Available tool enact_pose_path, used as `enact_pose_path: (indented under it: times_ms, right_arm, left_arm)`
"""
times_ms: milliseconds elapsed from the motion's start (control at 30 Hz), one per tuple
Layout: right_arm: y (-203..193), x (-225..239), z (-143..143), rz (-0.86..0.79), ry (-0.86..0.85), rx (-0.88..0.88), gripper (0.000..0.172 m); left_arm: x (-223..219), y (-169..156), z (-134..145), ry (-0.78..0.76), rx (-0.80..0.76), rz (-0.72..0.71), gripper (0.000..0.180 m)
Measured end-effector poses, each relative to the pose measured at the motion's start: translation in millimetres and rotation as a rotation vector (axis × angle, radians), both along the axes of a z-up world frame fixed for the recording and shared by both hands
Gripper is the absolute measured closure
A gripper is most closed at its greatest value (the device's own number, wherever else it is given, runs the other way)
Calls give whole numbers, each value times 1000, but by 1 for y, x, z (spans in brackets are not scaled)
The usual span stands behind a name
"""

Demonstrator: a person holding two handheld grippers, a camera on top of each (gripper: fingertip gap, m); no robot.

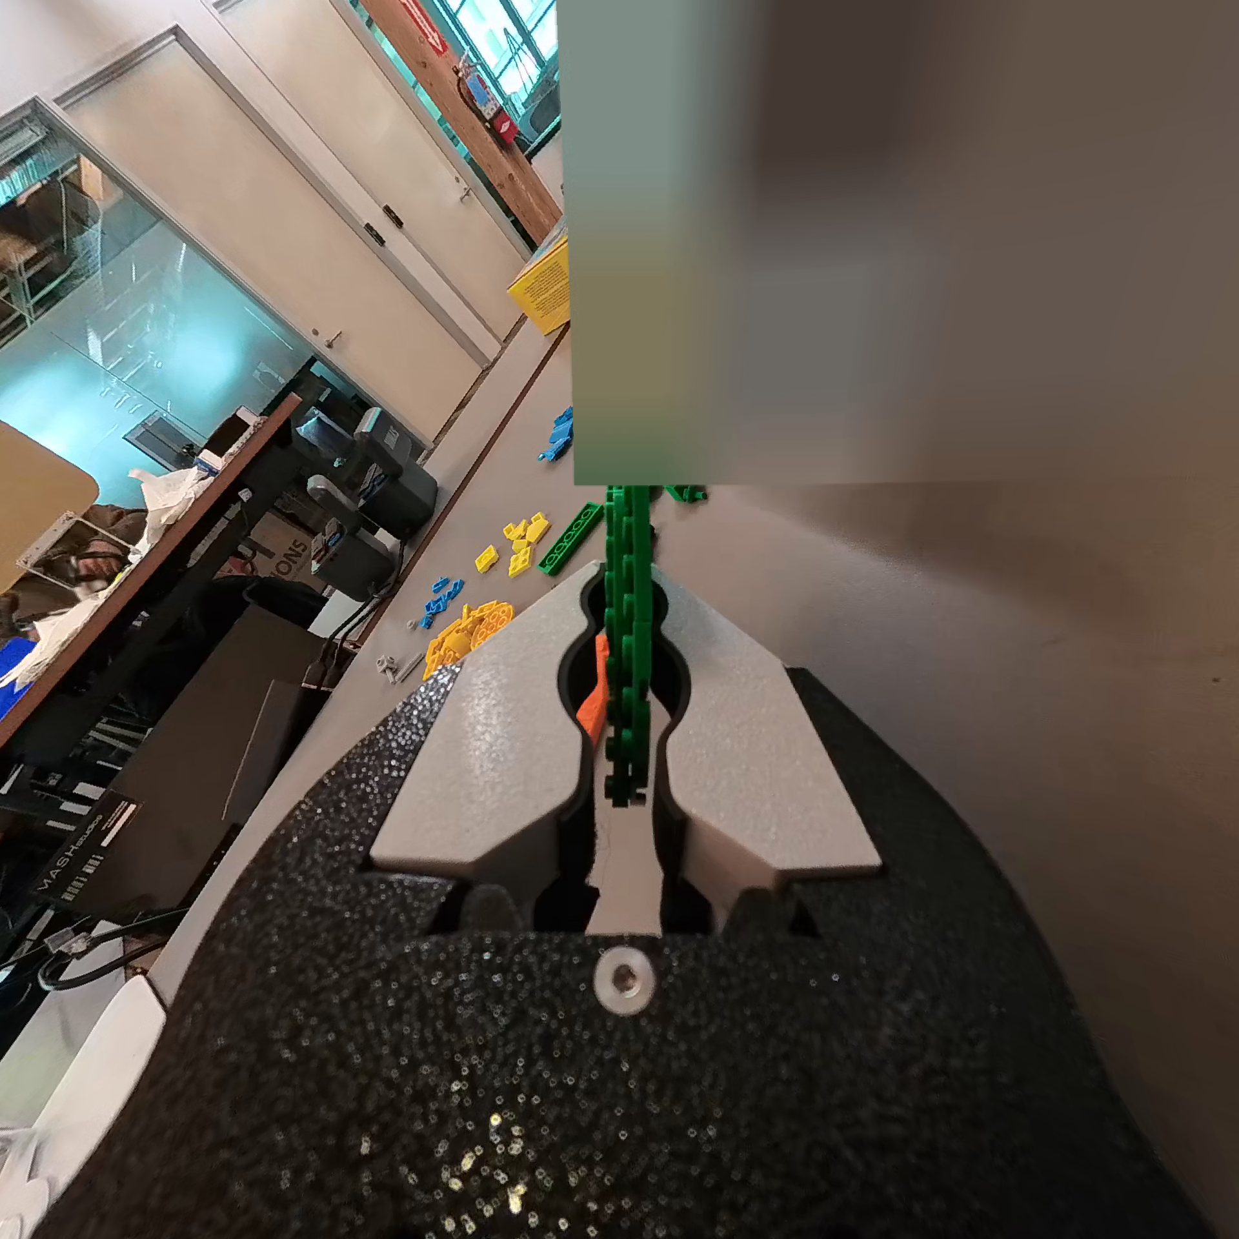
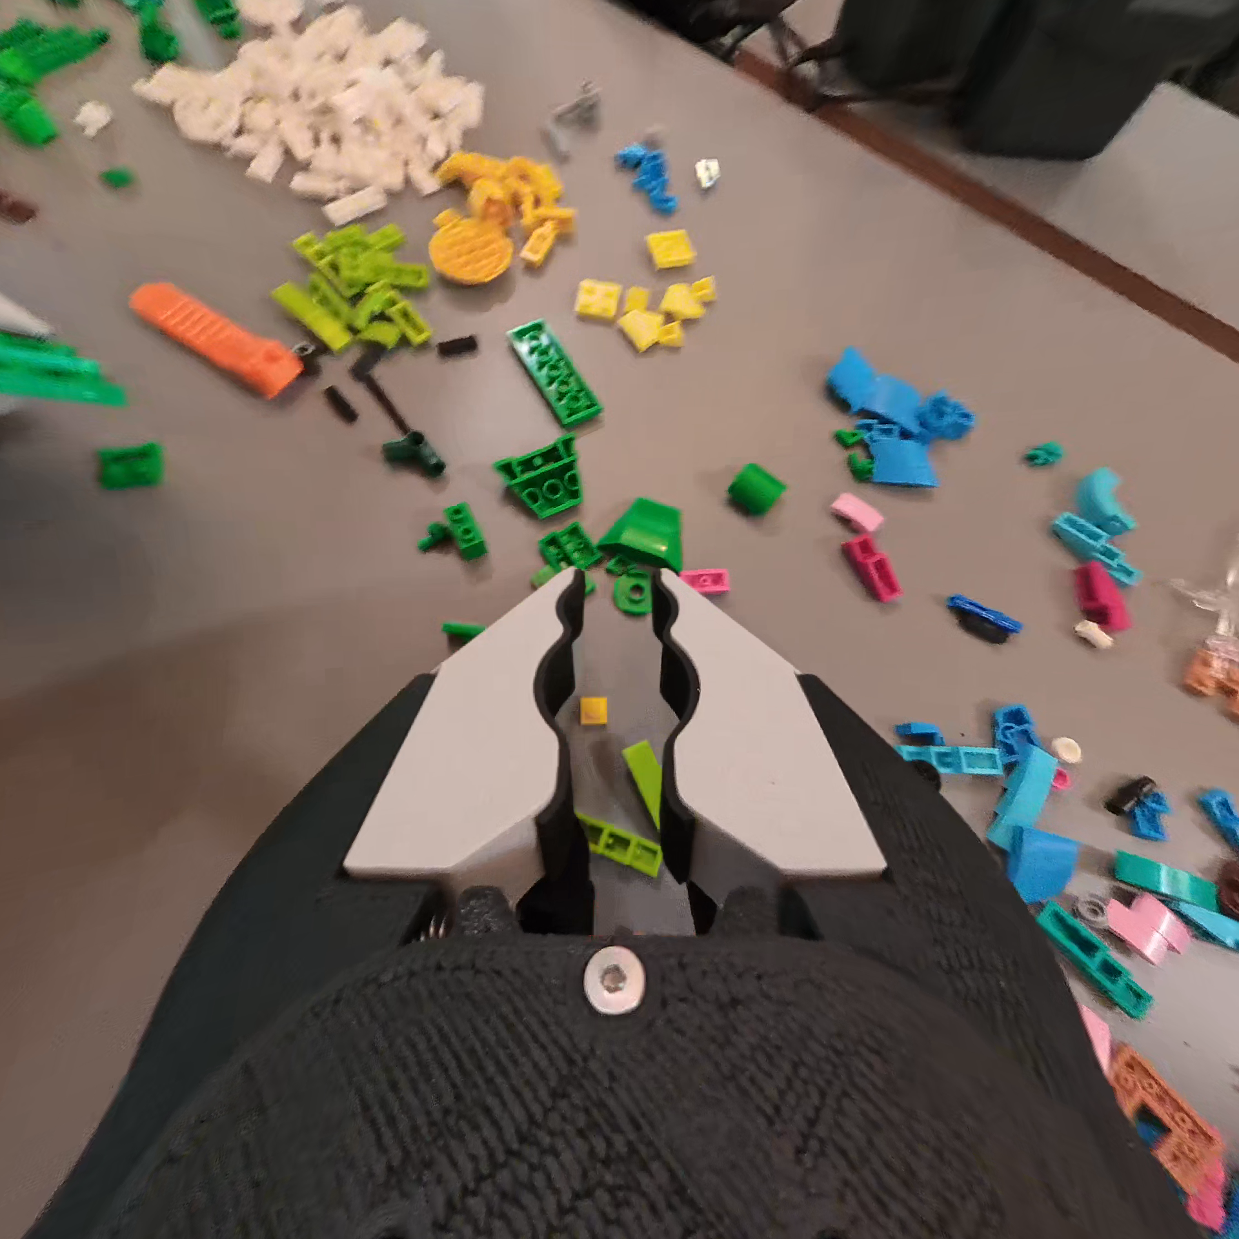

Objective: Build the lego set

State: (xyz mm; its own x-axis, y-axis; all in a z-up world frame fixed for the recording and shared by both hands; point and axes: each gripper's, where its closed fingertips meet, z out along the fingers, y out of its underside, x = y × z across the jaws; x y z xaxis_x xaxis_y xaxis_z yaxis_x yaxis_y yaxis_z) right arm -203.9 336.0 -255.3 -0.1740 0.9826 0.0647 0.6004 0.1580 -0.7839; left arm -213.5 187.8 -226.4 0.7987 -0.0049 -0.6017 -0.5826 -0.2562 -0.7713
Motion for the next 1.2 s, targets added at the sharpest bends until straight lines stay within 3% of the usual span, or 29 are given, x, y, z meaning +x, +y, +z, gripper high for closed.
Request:
enact_pose_path:
  times_ms: [133,233,300,400,500,667,1067,1133,1200]
  right_arm:
    - [6,-3,-10,-31,-28,20,158]
    - [20,-3,-15,-80,-49,130,158]
    - [30,-6,-3,-121,16,228,158]
    - [41,-14,34,-200,244,400,158]
    - [21,-18,52,-174,398,457,161]
    - [-4,-19,47,-157,378,502,169]
    - [17,-13,44,-227,350,347,168]
    - [24,-14,33,-220,281,288,163]
    - [29,-19,10,-225,140,123,151]
  left_arm:
    - [0,0,0,0,0,-1,175]
    - [0,0,0,0,1,-1,175]
    - [0,0,0,-1,3,-2,175]
    - [2,0,0,-1,4,-9,175]
    - [8,0,1,1,8,-41,175]
    - [9,-1,1,13,4,-34,174]
    - [14,0,-1,18,-4,-58,175]
    - [13,1,-1,16,-4,-56,174]
    - [12,1,0,23,-1,-49,174]
